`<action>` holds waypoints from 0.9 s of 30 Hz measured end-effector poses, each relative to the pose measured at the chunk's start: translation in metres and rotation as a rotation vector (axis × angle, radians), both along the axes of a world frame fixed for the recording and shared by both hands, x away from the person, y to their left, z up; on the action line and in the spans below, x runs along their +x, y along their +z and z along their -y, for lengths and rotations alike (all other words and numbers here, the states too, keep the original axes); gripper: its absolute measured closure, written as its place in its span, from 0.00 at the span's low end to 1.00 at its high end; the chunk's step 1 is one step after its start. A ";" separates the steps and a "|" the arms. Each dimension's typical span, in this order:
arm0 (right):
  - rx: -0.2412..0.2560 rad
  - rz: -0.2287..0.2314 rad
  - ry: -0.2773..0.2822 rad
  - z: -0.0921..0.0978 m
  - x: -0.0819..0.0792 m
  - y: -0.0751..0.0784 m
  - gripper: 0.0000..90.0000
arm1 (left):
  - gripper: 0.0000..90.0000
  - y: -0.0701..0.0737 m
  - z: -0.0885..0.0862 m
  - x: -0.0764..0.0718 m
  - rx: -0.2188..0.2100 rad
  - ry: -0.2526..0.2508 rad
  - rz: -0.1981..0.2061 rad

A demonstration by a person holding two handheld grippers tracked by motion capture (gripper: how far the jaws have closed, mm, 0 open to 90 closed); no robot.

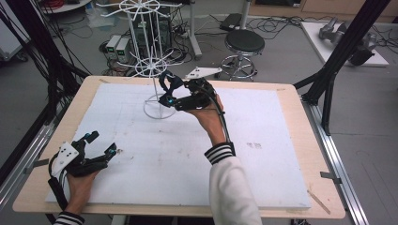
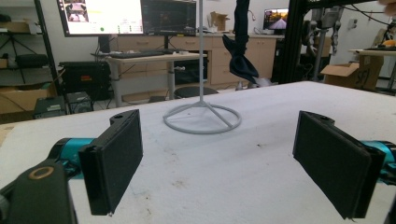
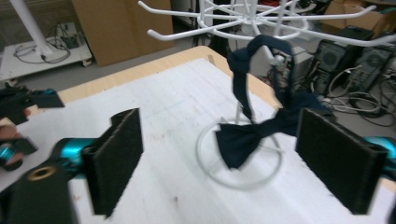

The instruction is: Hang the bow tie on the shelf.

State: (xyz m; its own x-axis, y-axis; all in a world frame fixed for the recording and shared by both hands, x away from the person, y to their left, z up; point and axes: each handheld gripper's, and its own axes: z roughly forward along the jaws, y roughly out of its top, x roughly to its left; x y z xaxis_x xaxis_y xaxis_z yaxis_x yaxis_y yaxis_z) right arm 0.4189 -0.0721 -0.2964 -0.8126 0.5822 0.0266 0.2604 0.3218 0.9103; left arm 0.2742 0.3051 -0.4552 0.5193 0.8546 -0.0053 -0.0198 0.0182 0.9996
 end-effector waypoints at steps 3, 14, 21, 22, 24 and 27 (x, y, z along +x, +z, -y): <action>0.038 0.061 -0.023 0.020 -0.017 0.001 0.15 | 0.18 0.000 0.000 0.000 0.002 0.000 0.000; 0.067 0.086 -0.125 0.129 -0.095 -0.034 0.15 | 0.18 0.000 0.000 0.000 0.005 0.002 0.002; 0.147 0.170 -0.187 0.195 -0.150 -0.073 0.14 | 0.18 0.000 0.001 -0.001 0.009 0.005 0.006; 0.154 0.181 -0.203 0.203 -0.157 -0.081 0.14 | 0.18 0.000 0.001 -0.001 0.009 0.005 0.006; 0.173 0.192 -0.227 0.211 -0.164 -0.094 0.14 | 0.18 0.000 0.001 -0.001 0.009 0.007 0.007; 0.190 0.217 -0.277 0.219 -0.171 -0.115 0.13 | 0.18 0.000 0.001 -0.001 0.010 0.010 0.011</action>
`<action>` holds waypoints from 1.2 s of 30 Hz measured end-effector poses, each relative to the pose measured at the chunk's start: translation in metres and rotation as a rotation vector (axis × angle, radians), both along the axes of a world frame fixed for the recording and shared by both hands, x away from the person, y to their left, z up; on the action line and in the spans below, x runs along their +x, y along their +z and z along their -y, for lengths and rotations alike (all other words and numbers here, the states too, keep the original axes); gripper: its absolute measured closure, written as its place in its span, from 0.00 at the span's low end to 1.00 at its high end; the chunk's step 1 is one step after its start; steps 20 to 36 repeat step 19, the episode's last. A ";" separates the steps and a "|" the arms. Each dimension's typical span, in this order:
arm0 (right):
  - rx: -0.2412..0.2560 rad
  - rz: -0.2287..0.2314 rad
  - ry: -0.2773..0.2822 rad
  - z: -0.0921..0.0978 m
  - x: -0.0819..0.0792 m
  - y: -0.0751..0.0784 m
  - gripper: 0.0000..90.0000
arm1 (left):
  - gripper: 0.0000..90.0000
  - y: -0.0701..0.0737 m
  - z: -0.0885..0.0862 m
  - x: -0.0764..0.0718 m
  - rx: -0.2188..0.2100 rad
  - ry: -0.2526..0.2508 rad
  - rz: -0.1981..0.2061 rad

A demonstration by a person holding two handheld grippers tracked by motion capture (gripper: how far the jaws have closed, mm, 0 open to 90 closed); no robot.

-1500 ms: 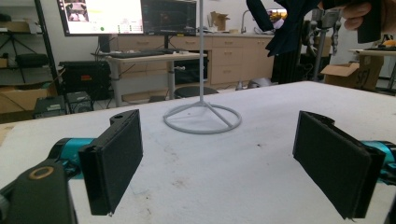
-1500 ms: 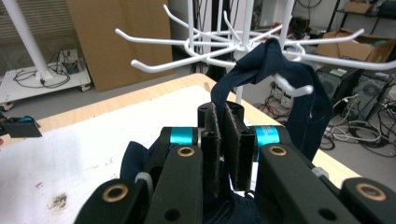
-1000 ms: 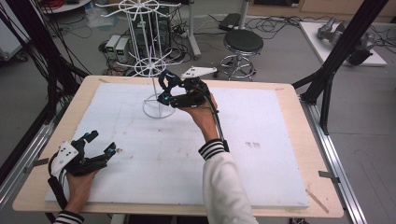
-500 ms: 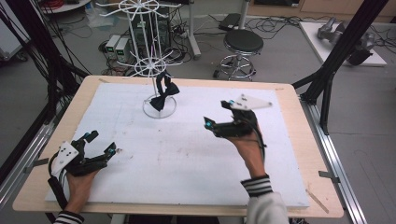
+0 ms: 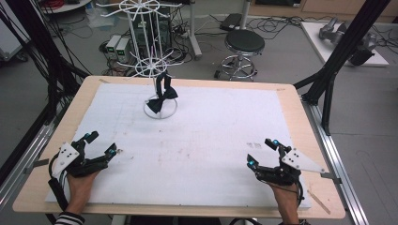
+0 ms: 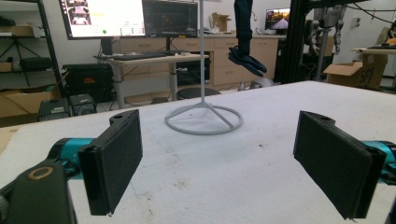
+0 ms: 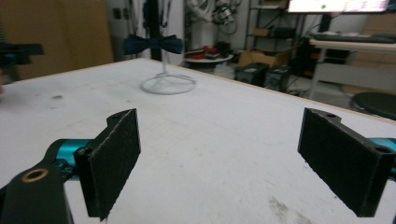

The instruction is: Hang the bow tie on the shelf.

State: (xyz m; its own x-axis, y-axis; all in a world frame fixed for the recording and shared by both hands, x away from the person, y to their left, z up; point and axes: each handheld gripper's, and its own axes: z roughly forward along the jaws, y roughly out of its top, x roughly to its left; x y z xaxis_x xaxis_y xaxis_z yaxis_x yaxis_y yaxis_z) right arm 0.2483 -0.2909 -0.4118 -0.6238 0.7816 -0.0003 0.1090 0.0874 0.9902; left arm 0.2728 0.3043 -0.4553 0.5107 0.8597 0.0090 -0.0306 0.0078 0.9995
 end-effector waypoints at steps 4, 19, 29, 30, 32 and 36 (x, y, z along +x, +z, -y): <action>0.030 0.046 -0.069 0.000 0.000 -0.024 0.13 | 0.18 0.000 0.000 0.000 -0.002 0.002 0.003; 0.077 0.094 -0.162 -0.006 0.004 -0.043 0.13 | 0.18 0.000 0.000 0.000 -0.003 0.004 0.001; 0.077 0.094 -0.162 -0.006 0.004 -0.043 0.13 | 0.18 0.000 0.000 0.000 -0.003 0.004 0.001; 0.077 0.094 -0.162 -0.006 0.004 -0.043 0.13 | 0.18 0.000 0.000 0.000 -0.003 0.004 0.001; 0.077 0.094 -0.162 -0.006 0.004 -0.043 0.13 | 0.18 0.000 0.000 0.000 -0.003 0.004 0.001; 0.077 0.094 -0.162 -0.006 0.004 -0.043 0.13 | 0.18 0.000 0.000 0.000 -0.003 0.004 0.001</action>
